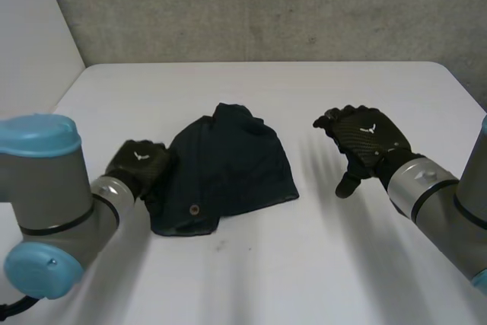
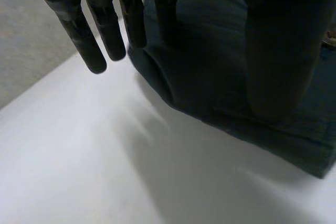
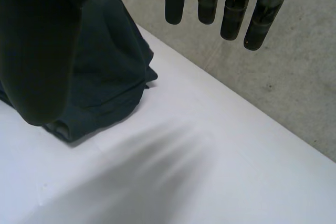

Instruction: Fold the shorts.

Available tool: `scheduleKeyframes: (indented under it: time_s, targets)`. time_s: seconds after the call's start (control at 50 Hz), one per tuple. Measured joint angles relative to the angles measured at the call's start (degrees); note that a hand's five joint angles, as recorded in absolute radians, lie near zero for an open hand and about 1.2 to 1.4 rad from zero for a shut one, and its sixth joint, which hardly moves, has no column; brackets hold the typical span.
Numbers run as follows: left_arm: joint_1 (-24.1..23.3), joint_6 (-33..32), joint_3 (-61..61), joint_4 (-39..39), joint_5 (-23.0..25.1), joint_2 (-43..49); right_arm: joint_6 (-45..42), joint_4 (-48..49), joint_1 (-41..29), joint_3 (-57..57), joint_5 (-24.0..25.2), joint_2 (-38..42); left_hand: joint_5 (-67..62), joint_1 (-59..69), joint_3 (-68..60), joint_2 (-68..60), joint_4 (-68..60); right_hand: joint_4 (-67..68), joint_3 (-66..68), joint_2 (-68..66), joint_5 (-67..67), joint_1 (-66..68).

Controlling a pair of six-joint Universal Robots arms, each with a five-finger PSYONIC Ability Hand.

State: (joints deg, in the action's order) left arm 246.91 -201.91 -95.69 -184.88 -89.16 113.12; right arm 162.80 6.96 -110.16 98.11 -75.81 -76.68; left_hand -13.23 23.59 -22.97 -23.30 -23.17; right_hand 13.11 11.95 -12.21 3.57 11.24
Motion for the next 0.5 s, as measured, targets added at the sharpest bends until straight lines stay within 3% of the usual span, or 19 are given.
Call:
scheduleKeyframes:
  time_s: [0.04,0.08,0.1,0.12,0.18,0.34,0.44,0.5]
  targets:
    - [-0.1,-0.7,0.2,-0.4,0.6,1.2,0.0,0.9,0.0,0.6,-0.1,0.2,-3.4,3.8,-3.5,-3.7,-3.4,0.0,0.0,0.0,0.0,0.0]
    - [-0.2,-0.9,0.5,-0.6,0.9,2.0,0.1,1.5,0.0,1.0,-0.2,0.4,-19.1,18.4,-21.0,-20.8,-19.9,0.0,0.0,0.0,0.0,0.0]
    - [-0.2,-1.0,0.6,-0.7,0.9,2.2,0.1,1.8,0.0,1.1,-0.3,0.4,-20.1,19.2,-21.0,-20.8,-20.9,0.0,0.0,0.0,0.0,0.0]
    - [-0.4,-1.0,1.3,-0.9,1.2,3.1,0.1,2.6,0.0,1.4,-0.5,0.7,-31.4,28.6,-32.3,-32.1,-32.4,0.0,0.0,0.0,0.0,0.0]
    - [-0.6,-0.8,2.7,-1.1,1.1,4.3,0.1,3.4,0.0,1.5,-0.8,1.4,-41.7,36.4,-43.4,-43.5,-43.7,0.0,0.0,0.0,0.0,0.0]
    - [-3.8,1.0,7.1,-0.1,0.6,6.4,0.3,3.5,0.7,0.7,-1.2,2.6,-42.4,39.9,-44.9,-44.8,-45.1,0.0,0.0,0.0,0.0,0.0]
    - [-8.1,9.0,12.7,4.2,0.3,6.7,0.7,3.0,3.3,-0.7,-2.5,2.8,-42.9,40.9,-44.9,-44.8,-45.1,0.0,0.0,0.0,0.0,0.0]
    - [-11.1,18.0,18.1,9.2,0.6,6.7,0.9,2.7,5.2,-1.8,-4.5,2.8,-43.2,40.9,-44.9,-44.9,-45.1,0.0,0.0,0.0,0.0,0.0]
